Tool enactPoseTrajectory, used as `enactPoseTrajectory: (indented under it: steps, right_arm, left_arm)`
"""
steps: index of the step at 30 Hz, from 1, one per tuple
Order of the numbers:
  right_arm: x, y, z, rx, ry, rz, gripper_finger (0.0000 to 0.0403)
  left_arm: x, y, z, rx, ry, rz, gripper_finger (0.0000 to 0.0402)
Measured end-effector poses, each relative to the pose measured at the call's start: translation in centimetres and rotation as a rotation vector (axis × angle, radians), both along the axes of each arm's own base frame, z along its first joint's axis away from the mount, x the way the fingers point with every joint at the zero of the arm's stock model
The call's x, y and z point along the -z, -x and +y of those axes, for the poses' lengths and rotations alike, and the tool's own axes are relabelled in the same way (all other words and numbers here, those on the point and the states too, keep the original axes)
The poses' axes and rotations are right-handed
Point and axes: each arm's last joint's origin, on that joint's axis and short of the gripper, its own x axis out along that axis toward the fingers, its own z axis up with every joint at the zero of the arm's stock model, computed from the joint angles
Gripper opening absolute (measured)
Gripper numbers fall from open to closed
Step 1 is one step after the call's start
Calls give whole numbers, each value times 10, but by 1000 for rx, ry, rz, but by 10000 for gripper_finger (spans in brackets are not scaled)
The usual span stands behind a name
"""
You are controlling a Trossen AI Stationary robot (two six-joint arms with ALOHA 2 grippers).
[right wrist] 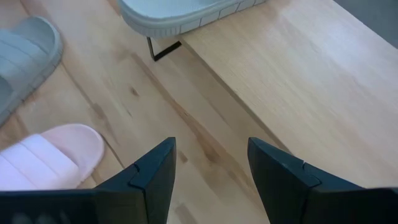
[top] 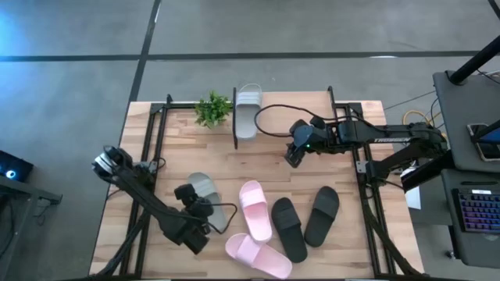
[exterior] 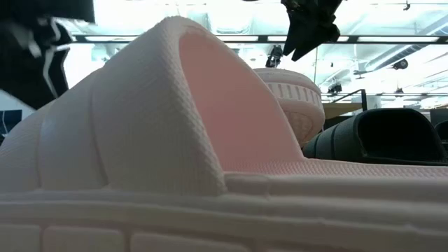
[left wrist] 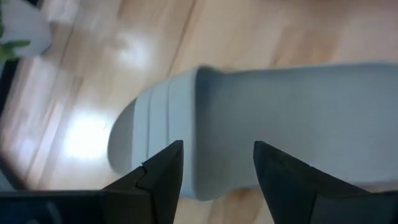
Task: Pick and place slides into the shelf
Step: Put the gray slides on the shelf
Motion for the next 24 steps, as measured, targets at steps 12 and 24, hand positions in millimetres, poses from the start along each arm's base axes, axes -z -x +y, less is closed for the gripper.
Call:
enactPoseTrajectory:
  steps: [12, 24]
  right_arm:
    - [1, 2, 0, -4, 3, 29, 192]
    - [1, 2, 0, 2, -1, 26, 192]
  left_arm:
    - [37, -4, 15, -156, -165, 108, 180]
    - [58, 8, 44, -209, -235, 201, 129]
